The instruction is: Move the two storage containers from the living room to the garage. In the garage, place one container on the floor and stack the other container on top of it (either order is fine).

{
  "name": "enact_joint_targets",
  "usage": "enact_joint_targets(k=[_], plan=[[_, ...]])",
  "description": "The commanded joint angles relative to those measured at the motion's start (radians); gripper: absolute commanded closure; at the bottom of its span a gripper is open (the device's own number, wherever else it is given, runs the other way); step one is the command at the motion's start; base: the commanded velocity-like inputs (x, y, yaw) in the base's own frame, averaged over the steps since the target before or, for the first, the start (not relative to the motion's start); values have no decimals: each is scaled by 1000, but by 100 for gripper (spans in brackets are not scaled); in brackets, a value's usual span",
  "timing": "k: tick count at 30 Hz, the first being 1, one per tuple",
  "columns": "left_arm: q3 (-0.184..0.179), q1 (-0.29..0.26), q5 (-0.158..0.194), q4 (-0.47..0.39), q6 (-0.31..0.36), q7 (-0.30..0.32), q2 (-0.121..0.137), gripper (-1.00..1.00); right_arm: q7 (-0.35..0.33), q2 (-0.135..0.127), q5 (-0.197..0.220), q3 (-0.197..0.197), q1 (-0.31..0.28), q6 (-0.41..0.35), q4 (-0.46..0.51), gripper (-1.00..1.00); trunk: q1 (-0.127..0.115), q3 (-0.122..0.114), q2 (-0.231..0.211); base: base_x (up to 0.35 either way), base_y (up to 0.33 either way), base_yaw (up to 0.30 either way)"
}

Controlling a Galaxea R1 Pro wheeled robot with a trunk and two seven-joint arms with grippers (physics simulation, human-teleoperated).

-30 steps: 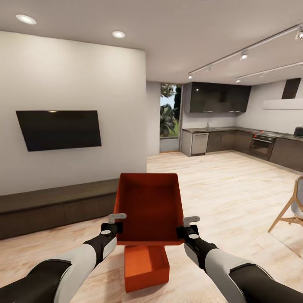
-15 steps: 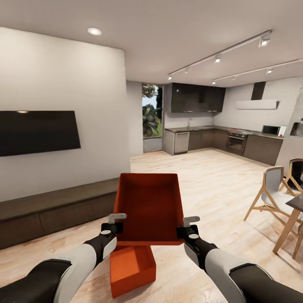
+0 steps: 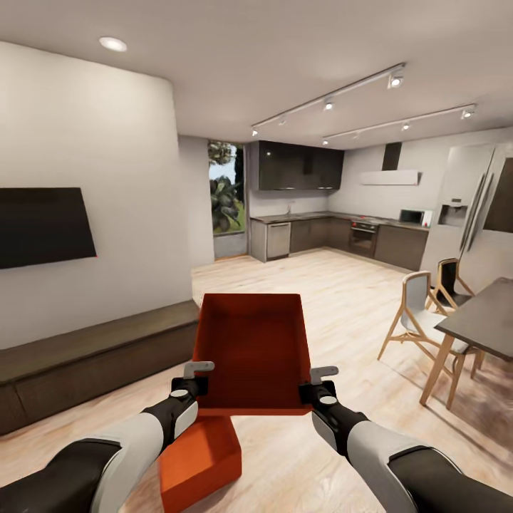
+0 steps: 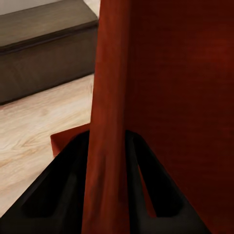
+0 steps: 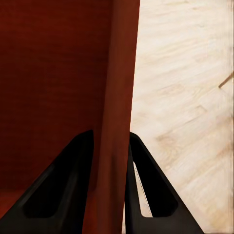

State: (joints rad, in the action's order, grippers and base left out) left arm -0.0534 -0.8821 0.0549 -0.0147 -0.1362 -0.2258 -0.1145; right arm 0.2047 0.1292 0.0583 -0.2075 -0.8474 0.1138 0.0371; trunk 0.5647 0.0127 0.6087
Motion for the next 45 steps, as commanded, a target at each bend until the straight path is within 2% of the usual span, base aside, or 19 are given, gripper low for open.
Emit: enact_joint_targets(k=[1, 45], plan=[[20, -1, 2, -2, -13, -17, -5, 100, 8, 4, 26, 10, -1, 6, -6, 100, 0, 1, 1, 0, 0, -284], [20, -1, 3, -4, -13, -17, -4, 100, 8, 4, 26, 10, -1, 6, -6, 100, 0, 1, 1, 0, 0, -288]])
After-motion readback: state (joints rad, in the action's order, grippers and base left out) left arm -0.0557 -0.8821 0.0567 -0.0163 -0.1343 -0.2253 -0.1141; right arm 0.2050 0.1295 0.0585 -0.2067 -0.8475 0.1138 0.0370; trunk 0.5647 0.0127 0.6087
